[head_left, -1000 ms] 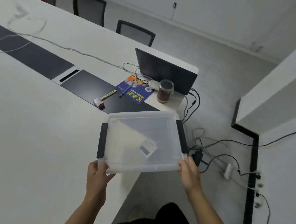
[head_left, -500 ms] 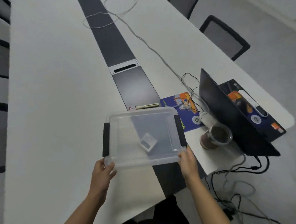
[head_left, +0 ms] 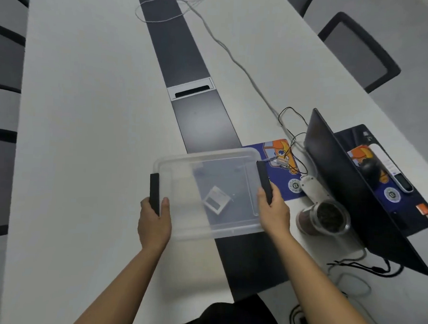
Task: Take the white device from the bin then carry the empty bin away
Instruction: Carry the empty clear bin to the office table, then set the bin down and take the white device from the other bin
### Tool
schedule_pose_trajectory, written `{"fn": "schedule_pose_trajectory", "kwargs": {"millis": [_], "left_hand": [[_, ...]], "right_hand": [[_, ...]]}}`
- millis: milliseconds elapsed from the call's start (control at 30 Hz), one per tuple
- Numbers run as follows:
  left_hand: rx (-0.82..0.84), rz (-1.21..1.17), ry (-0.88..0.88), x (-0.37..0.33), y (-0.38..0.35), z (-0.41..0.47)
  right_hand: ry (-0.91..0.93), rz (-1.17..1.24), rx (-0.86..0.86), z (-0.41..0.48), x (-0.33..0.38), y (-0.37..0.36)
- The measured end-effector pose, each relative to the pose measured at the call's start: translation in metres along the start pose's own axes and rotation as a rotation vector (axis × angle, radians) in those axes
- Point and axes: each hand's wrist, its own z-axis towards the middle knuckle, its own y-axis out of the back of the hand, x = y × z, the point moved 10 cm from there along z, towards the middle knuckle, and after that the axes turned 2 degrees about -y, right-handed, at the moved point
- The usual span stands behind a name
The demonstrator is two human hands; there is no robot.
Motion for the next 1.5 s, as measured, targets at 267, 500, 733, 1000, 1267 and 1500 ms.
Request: {"fn": "schedule_pose_trajectory", "kwargs": {"millis": [267, 500, 733, 1000, 1267, 1500], "left_hand": [[-0.121, -0.049, -0.071, 0.0, 0.005, 0.005], [-0.184, -0.056, -0.027, 0.002, 0.008, 0.004], [-0.217, 0.01, -0.055, 0.0, 0.011, 0.008], [-0.229, 0.124, -0.11, -0.004, 0.008, 0.009], [-0.182, 0.144, -0.107, -0.003, 0.011, 0.011], [-0.244, -0.074, -0.116, -0.019, 0.05, -0.032]], "right_hand": [[0.051, -0.075, -0.227, -0.008, 0.003, 0.007], [0.052, -0.114, -0.23, -0.006, 0.006, 0.004], [0.086, -0.115, -0.254, -0.008, 0.014, 0.006], [0.019, -0.06, -0.379, -0.014, 0.007, 0.016], [0.128, -0.155, -0.166, -0.005, 0.021, 0.009], [0.223, -0.084, -0.201, -0.042, 0.043, 0.025]]}}
